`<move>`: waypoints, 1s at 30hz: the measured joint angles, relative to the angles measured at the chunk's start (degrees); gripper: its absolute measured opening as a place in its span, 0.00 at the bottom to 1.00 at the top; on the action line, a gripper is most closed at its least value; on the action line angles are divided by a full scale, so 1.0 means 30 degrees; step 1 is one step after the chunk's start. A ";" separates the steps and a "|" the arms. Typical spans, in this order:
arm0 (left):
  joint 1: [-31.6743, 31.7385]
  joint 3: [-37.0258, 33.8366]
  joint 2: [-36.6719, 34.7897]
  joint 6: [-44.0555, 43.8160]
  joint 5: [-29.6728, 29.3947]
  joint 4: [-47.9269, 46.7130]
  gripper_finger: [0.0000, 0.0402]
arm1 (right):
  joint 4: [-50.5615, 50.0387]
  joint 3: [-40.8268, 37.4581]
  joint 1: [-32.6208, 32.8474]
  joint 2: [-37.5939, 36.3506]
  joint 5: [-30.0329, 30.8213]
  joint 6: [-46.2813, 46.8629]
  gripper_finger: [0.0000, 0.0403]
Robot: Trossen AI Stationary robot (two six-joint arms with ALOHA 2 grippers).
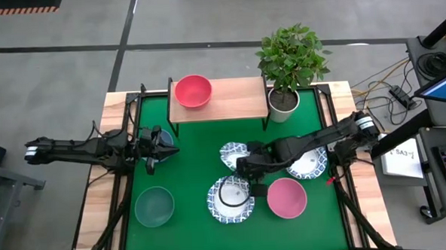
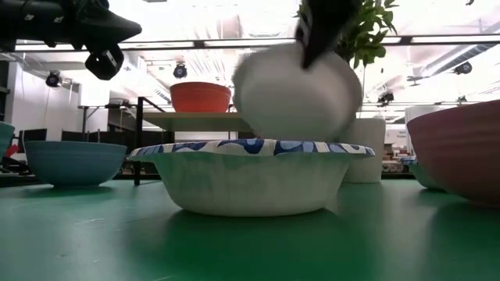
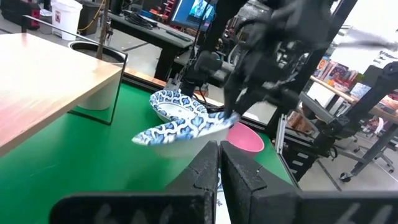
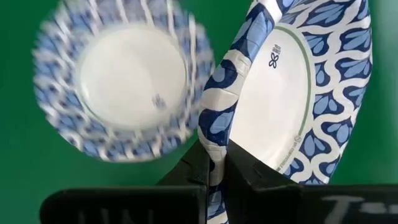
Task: Place and stack bowls onto a shelf
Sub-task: Put the top left white patterned bowl on the shelf
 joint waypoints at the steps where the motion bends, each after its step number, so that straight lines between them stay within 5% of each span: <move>1: 0.0000 0.0000 0.0000 -0.0006 0.0000 0.0000 0.00 | 0.0010 0.0488 0.0000 -0.0010 0.0023 -0.0164 0.03; 13: -0.0007 0.0000 0.0000 0.0001 0.0000 0.0000 0.00 | 0.0109 0.5031 0.0051 0.0233 0.0178 -0.3038 0.03; 24: -0.0002 0.0000 0.0000 0.0001 0.0000 0.0000 0.00 | -0.1246 0.6680 -0.0368 0.0398 0.6550 -0.5524 0.03; 30: 0.0000 0.0000 0.0000 -0.0006 0.0000 0.0000 0.00 | -0.2732 0.6090 -0.1936 0.0670 0.7713 -0.6020 0.03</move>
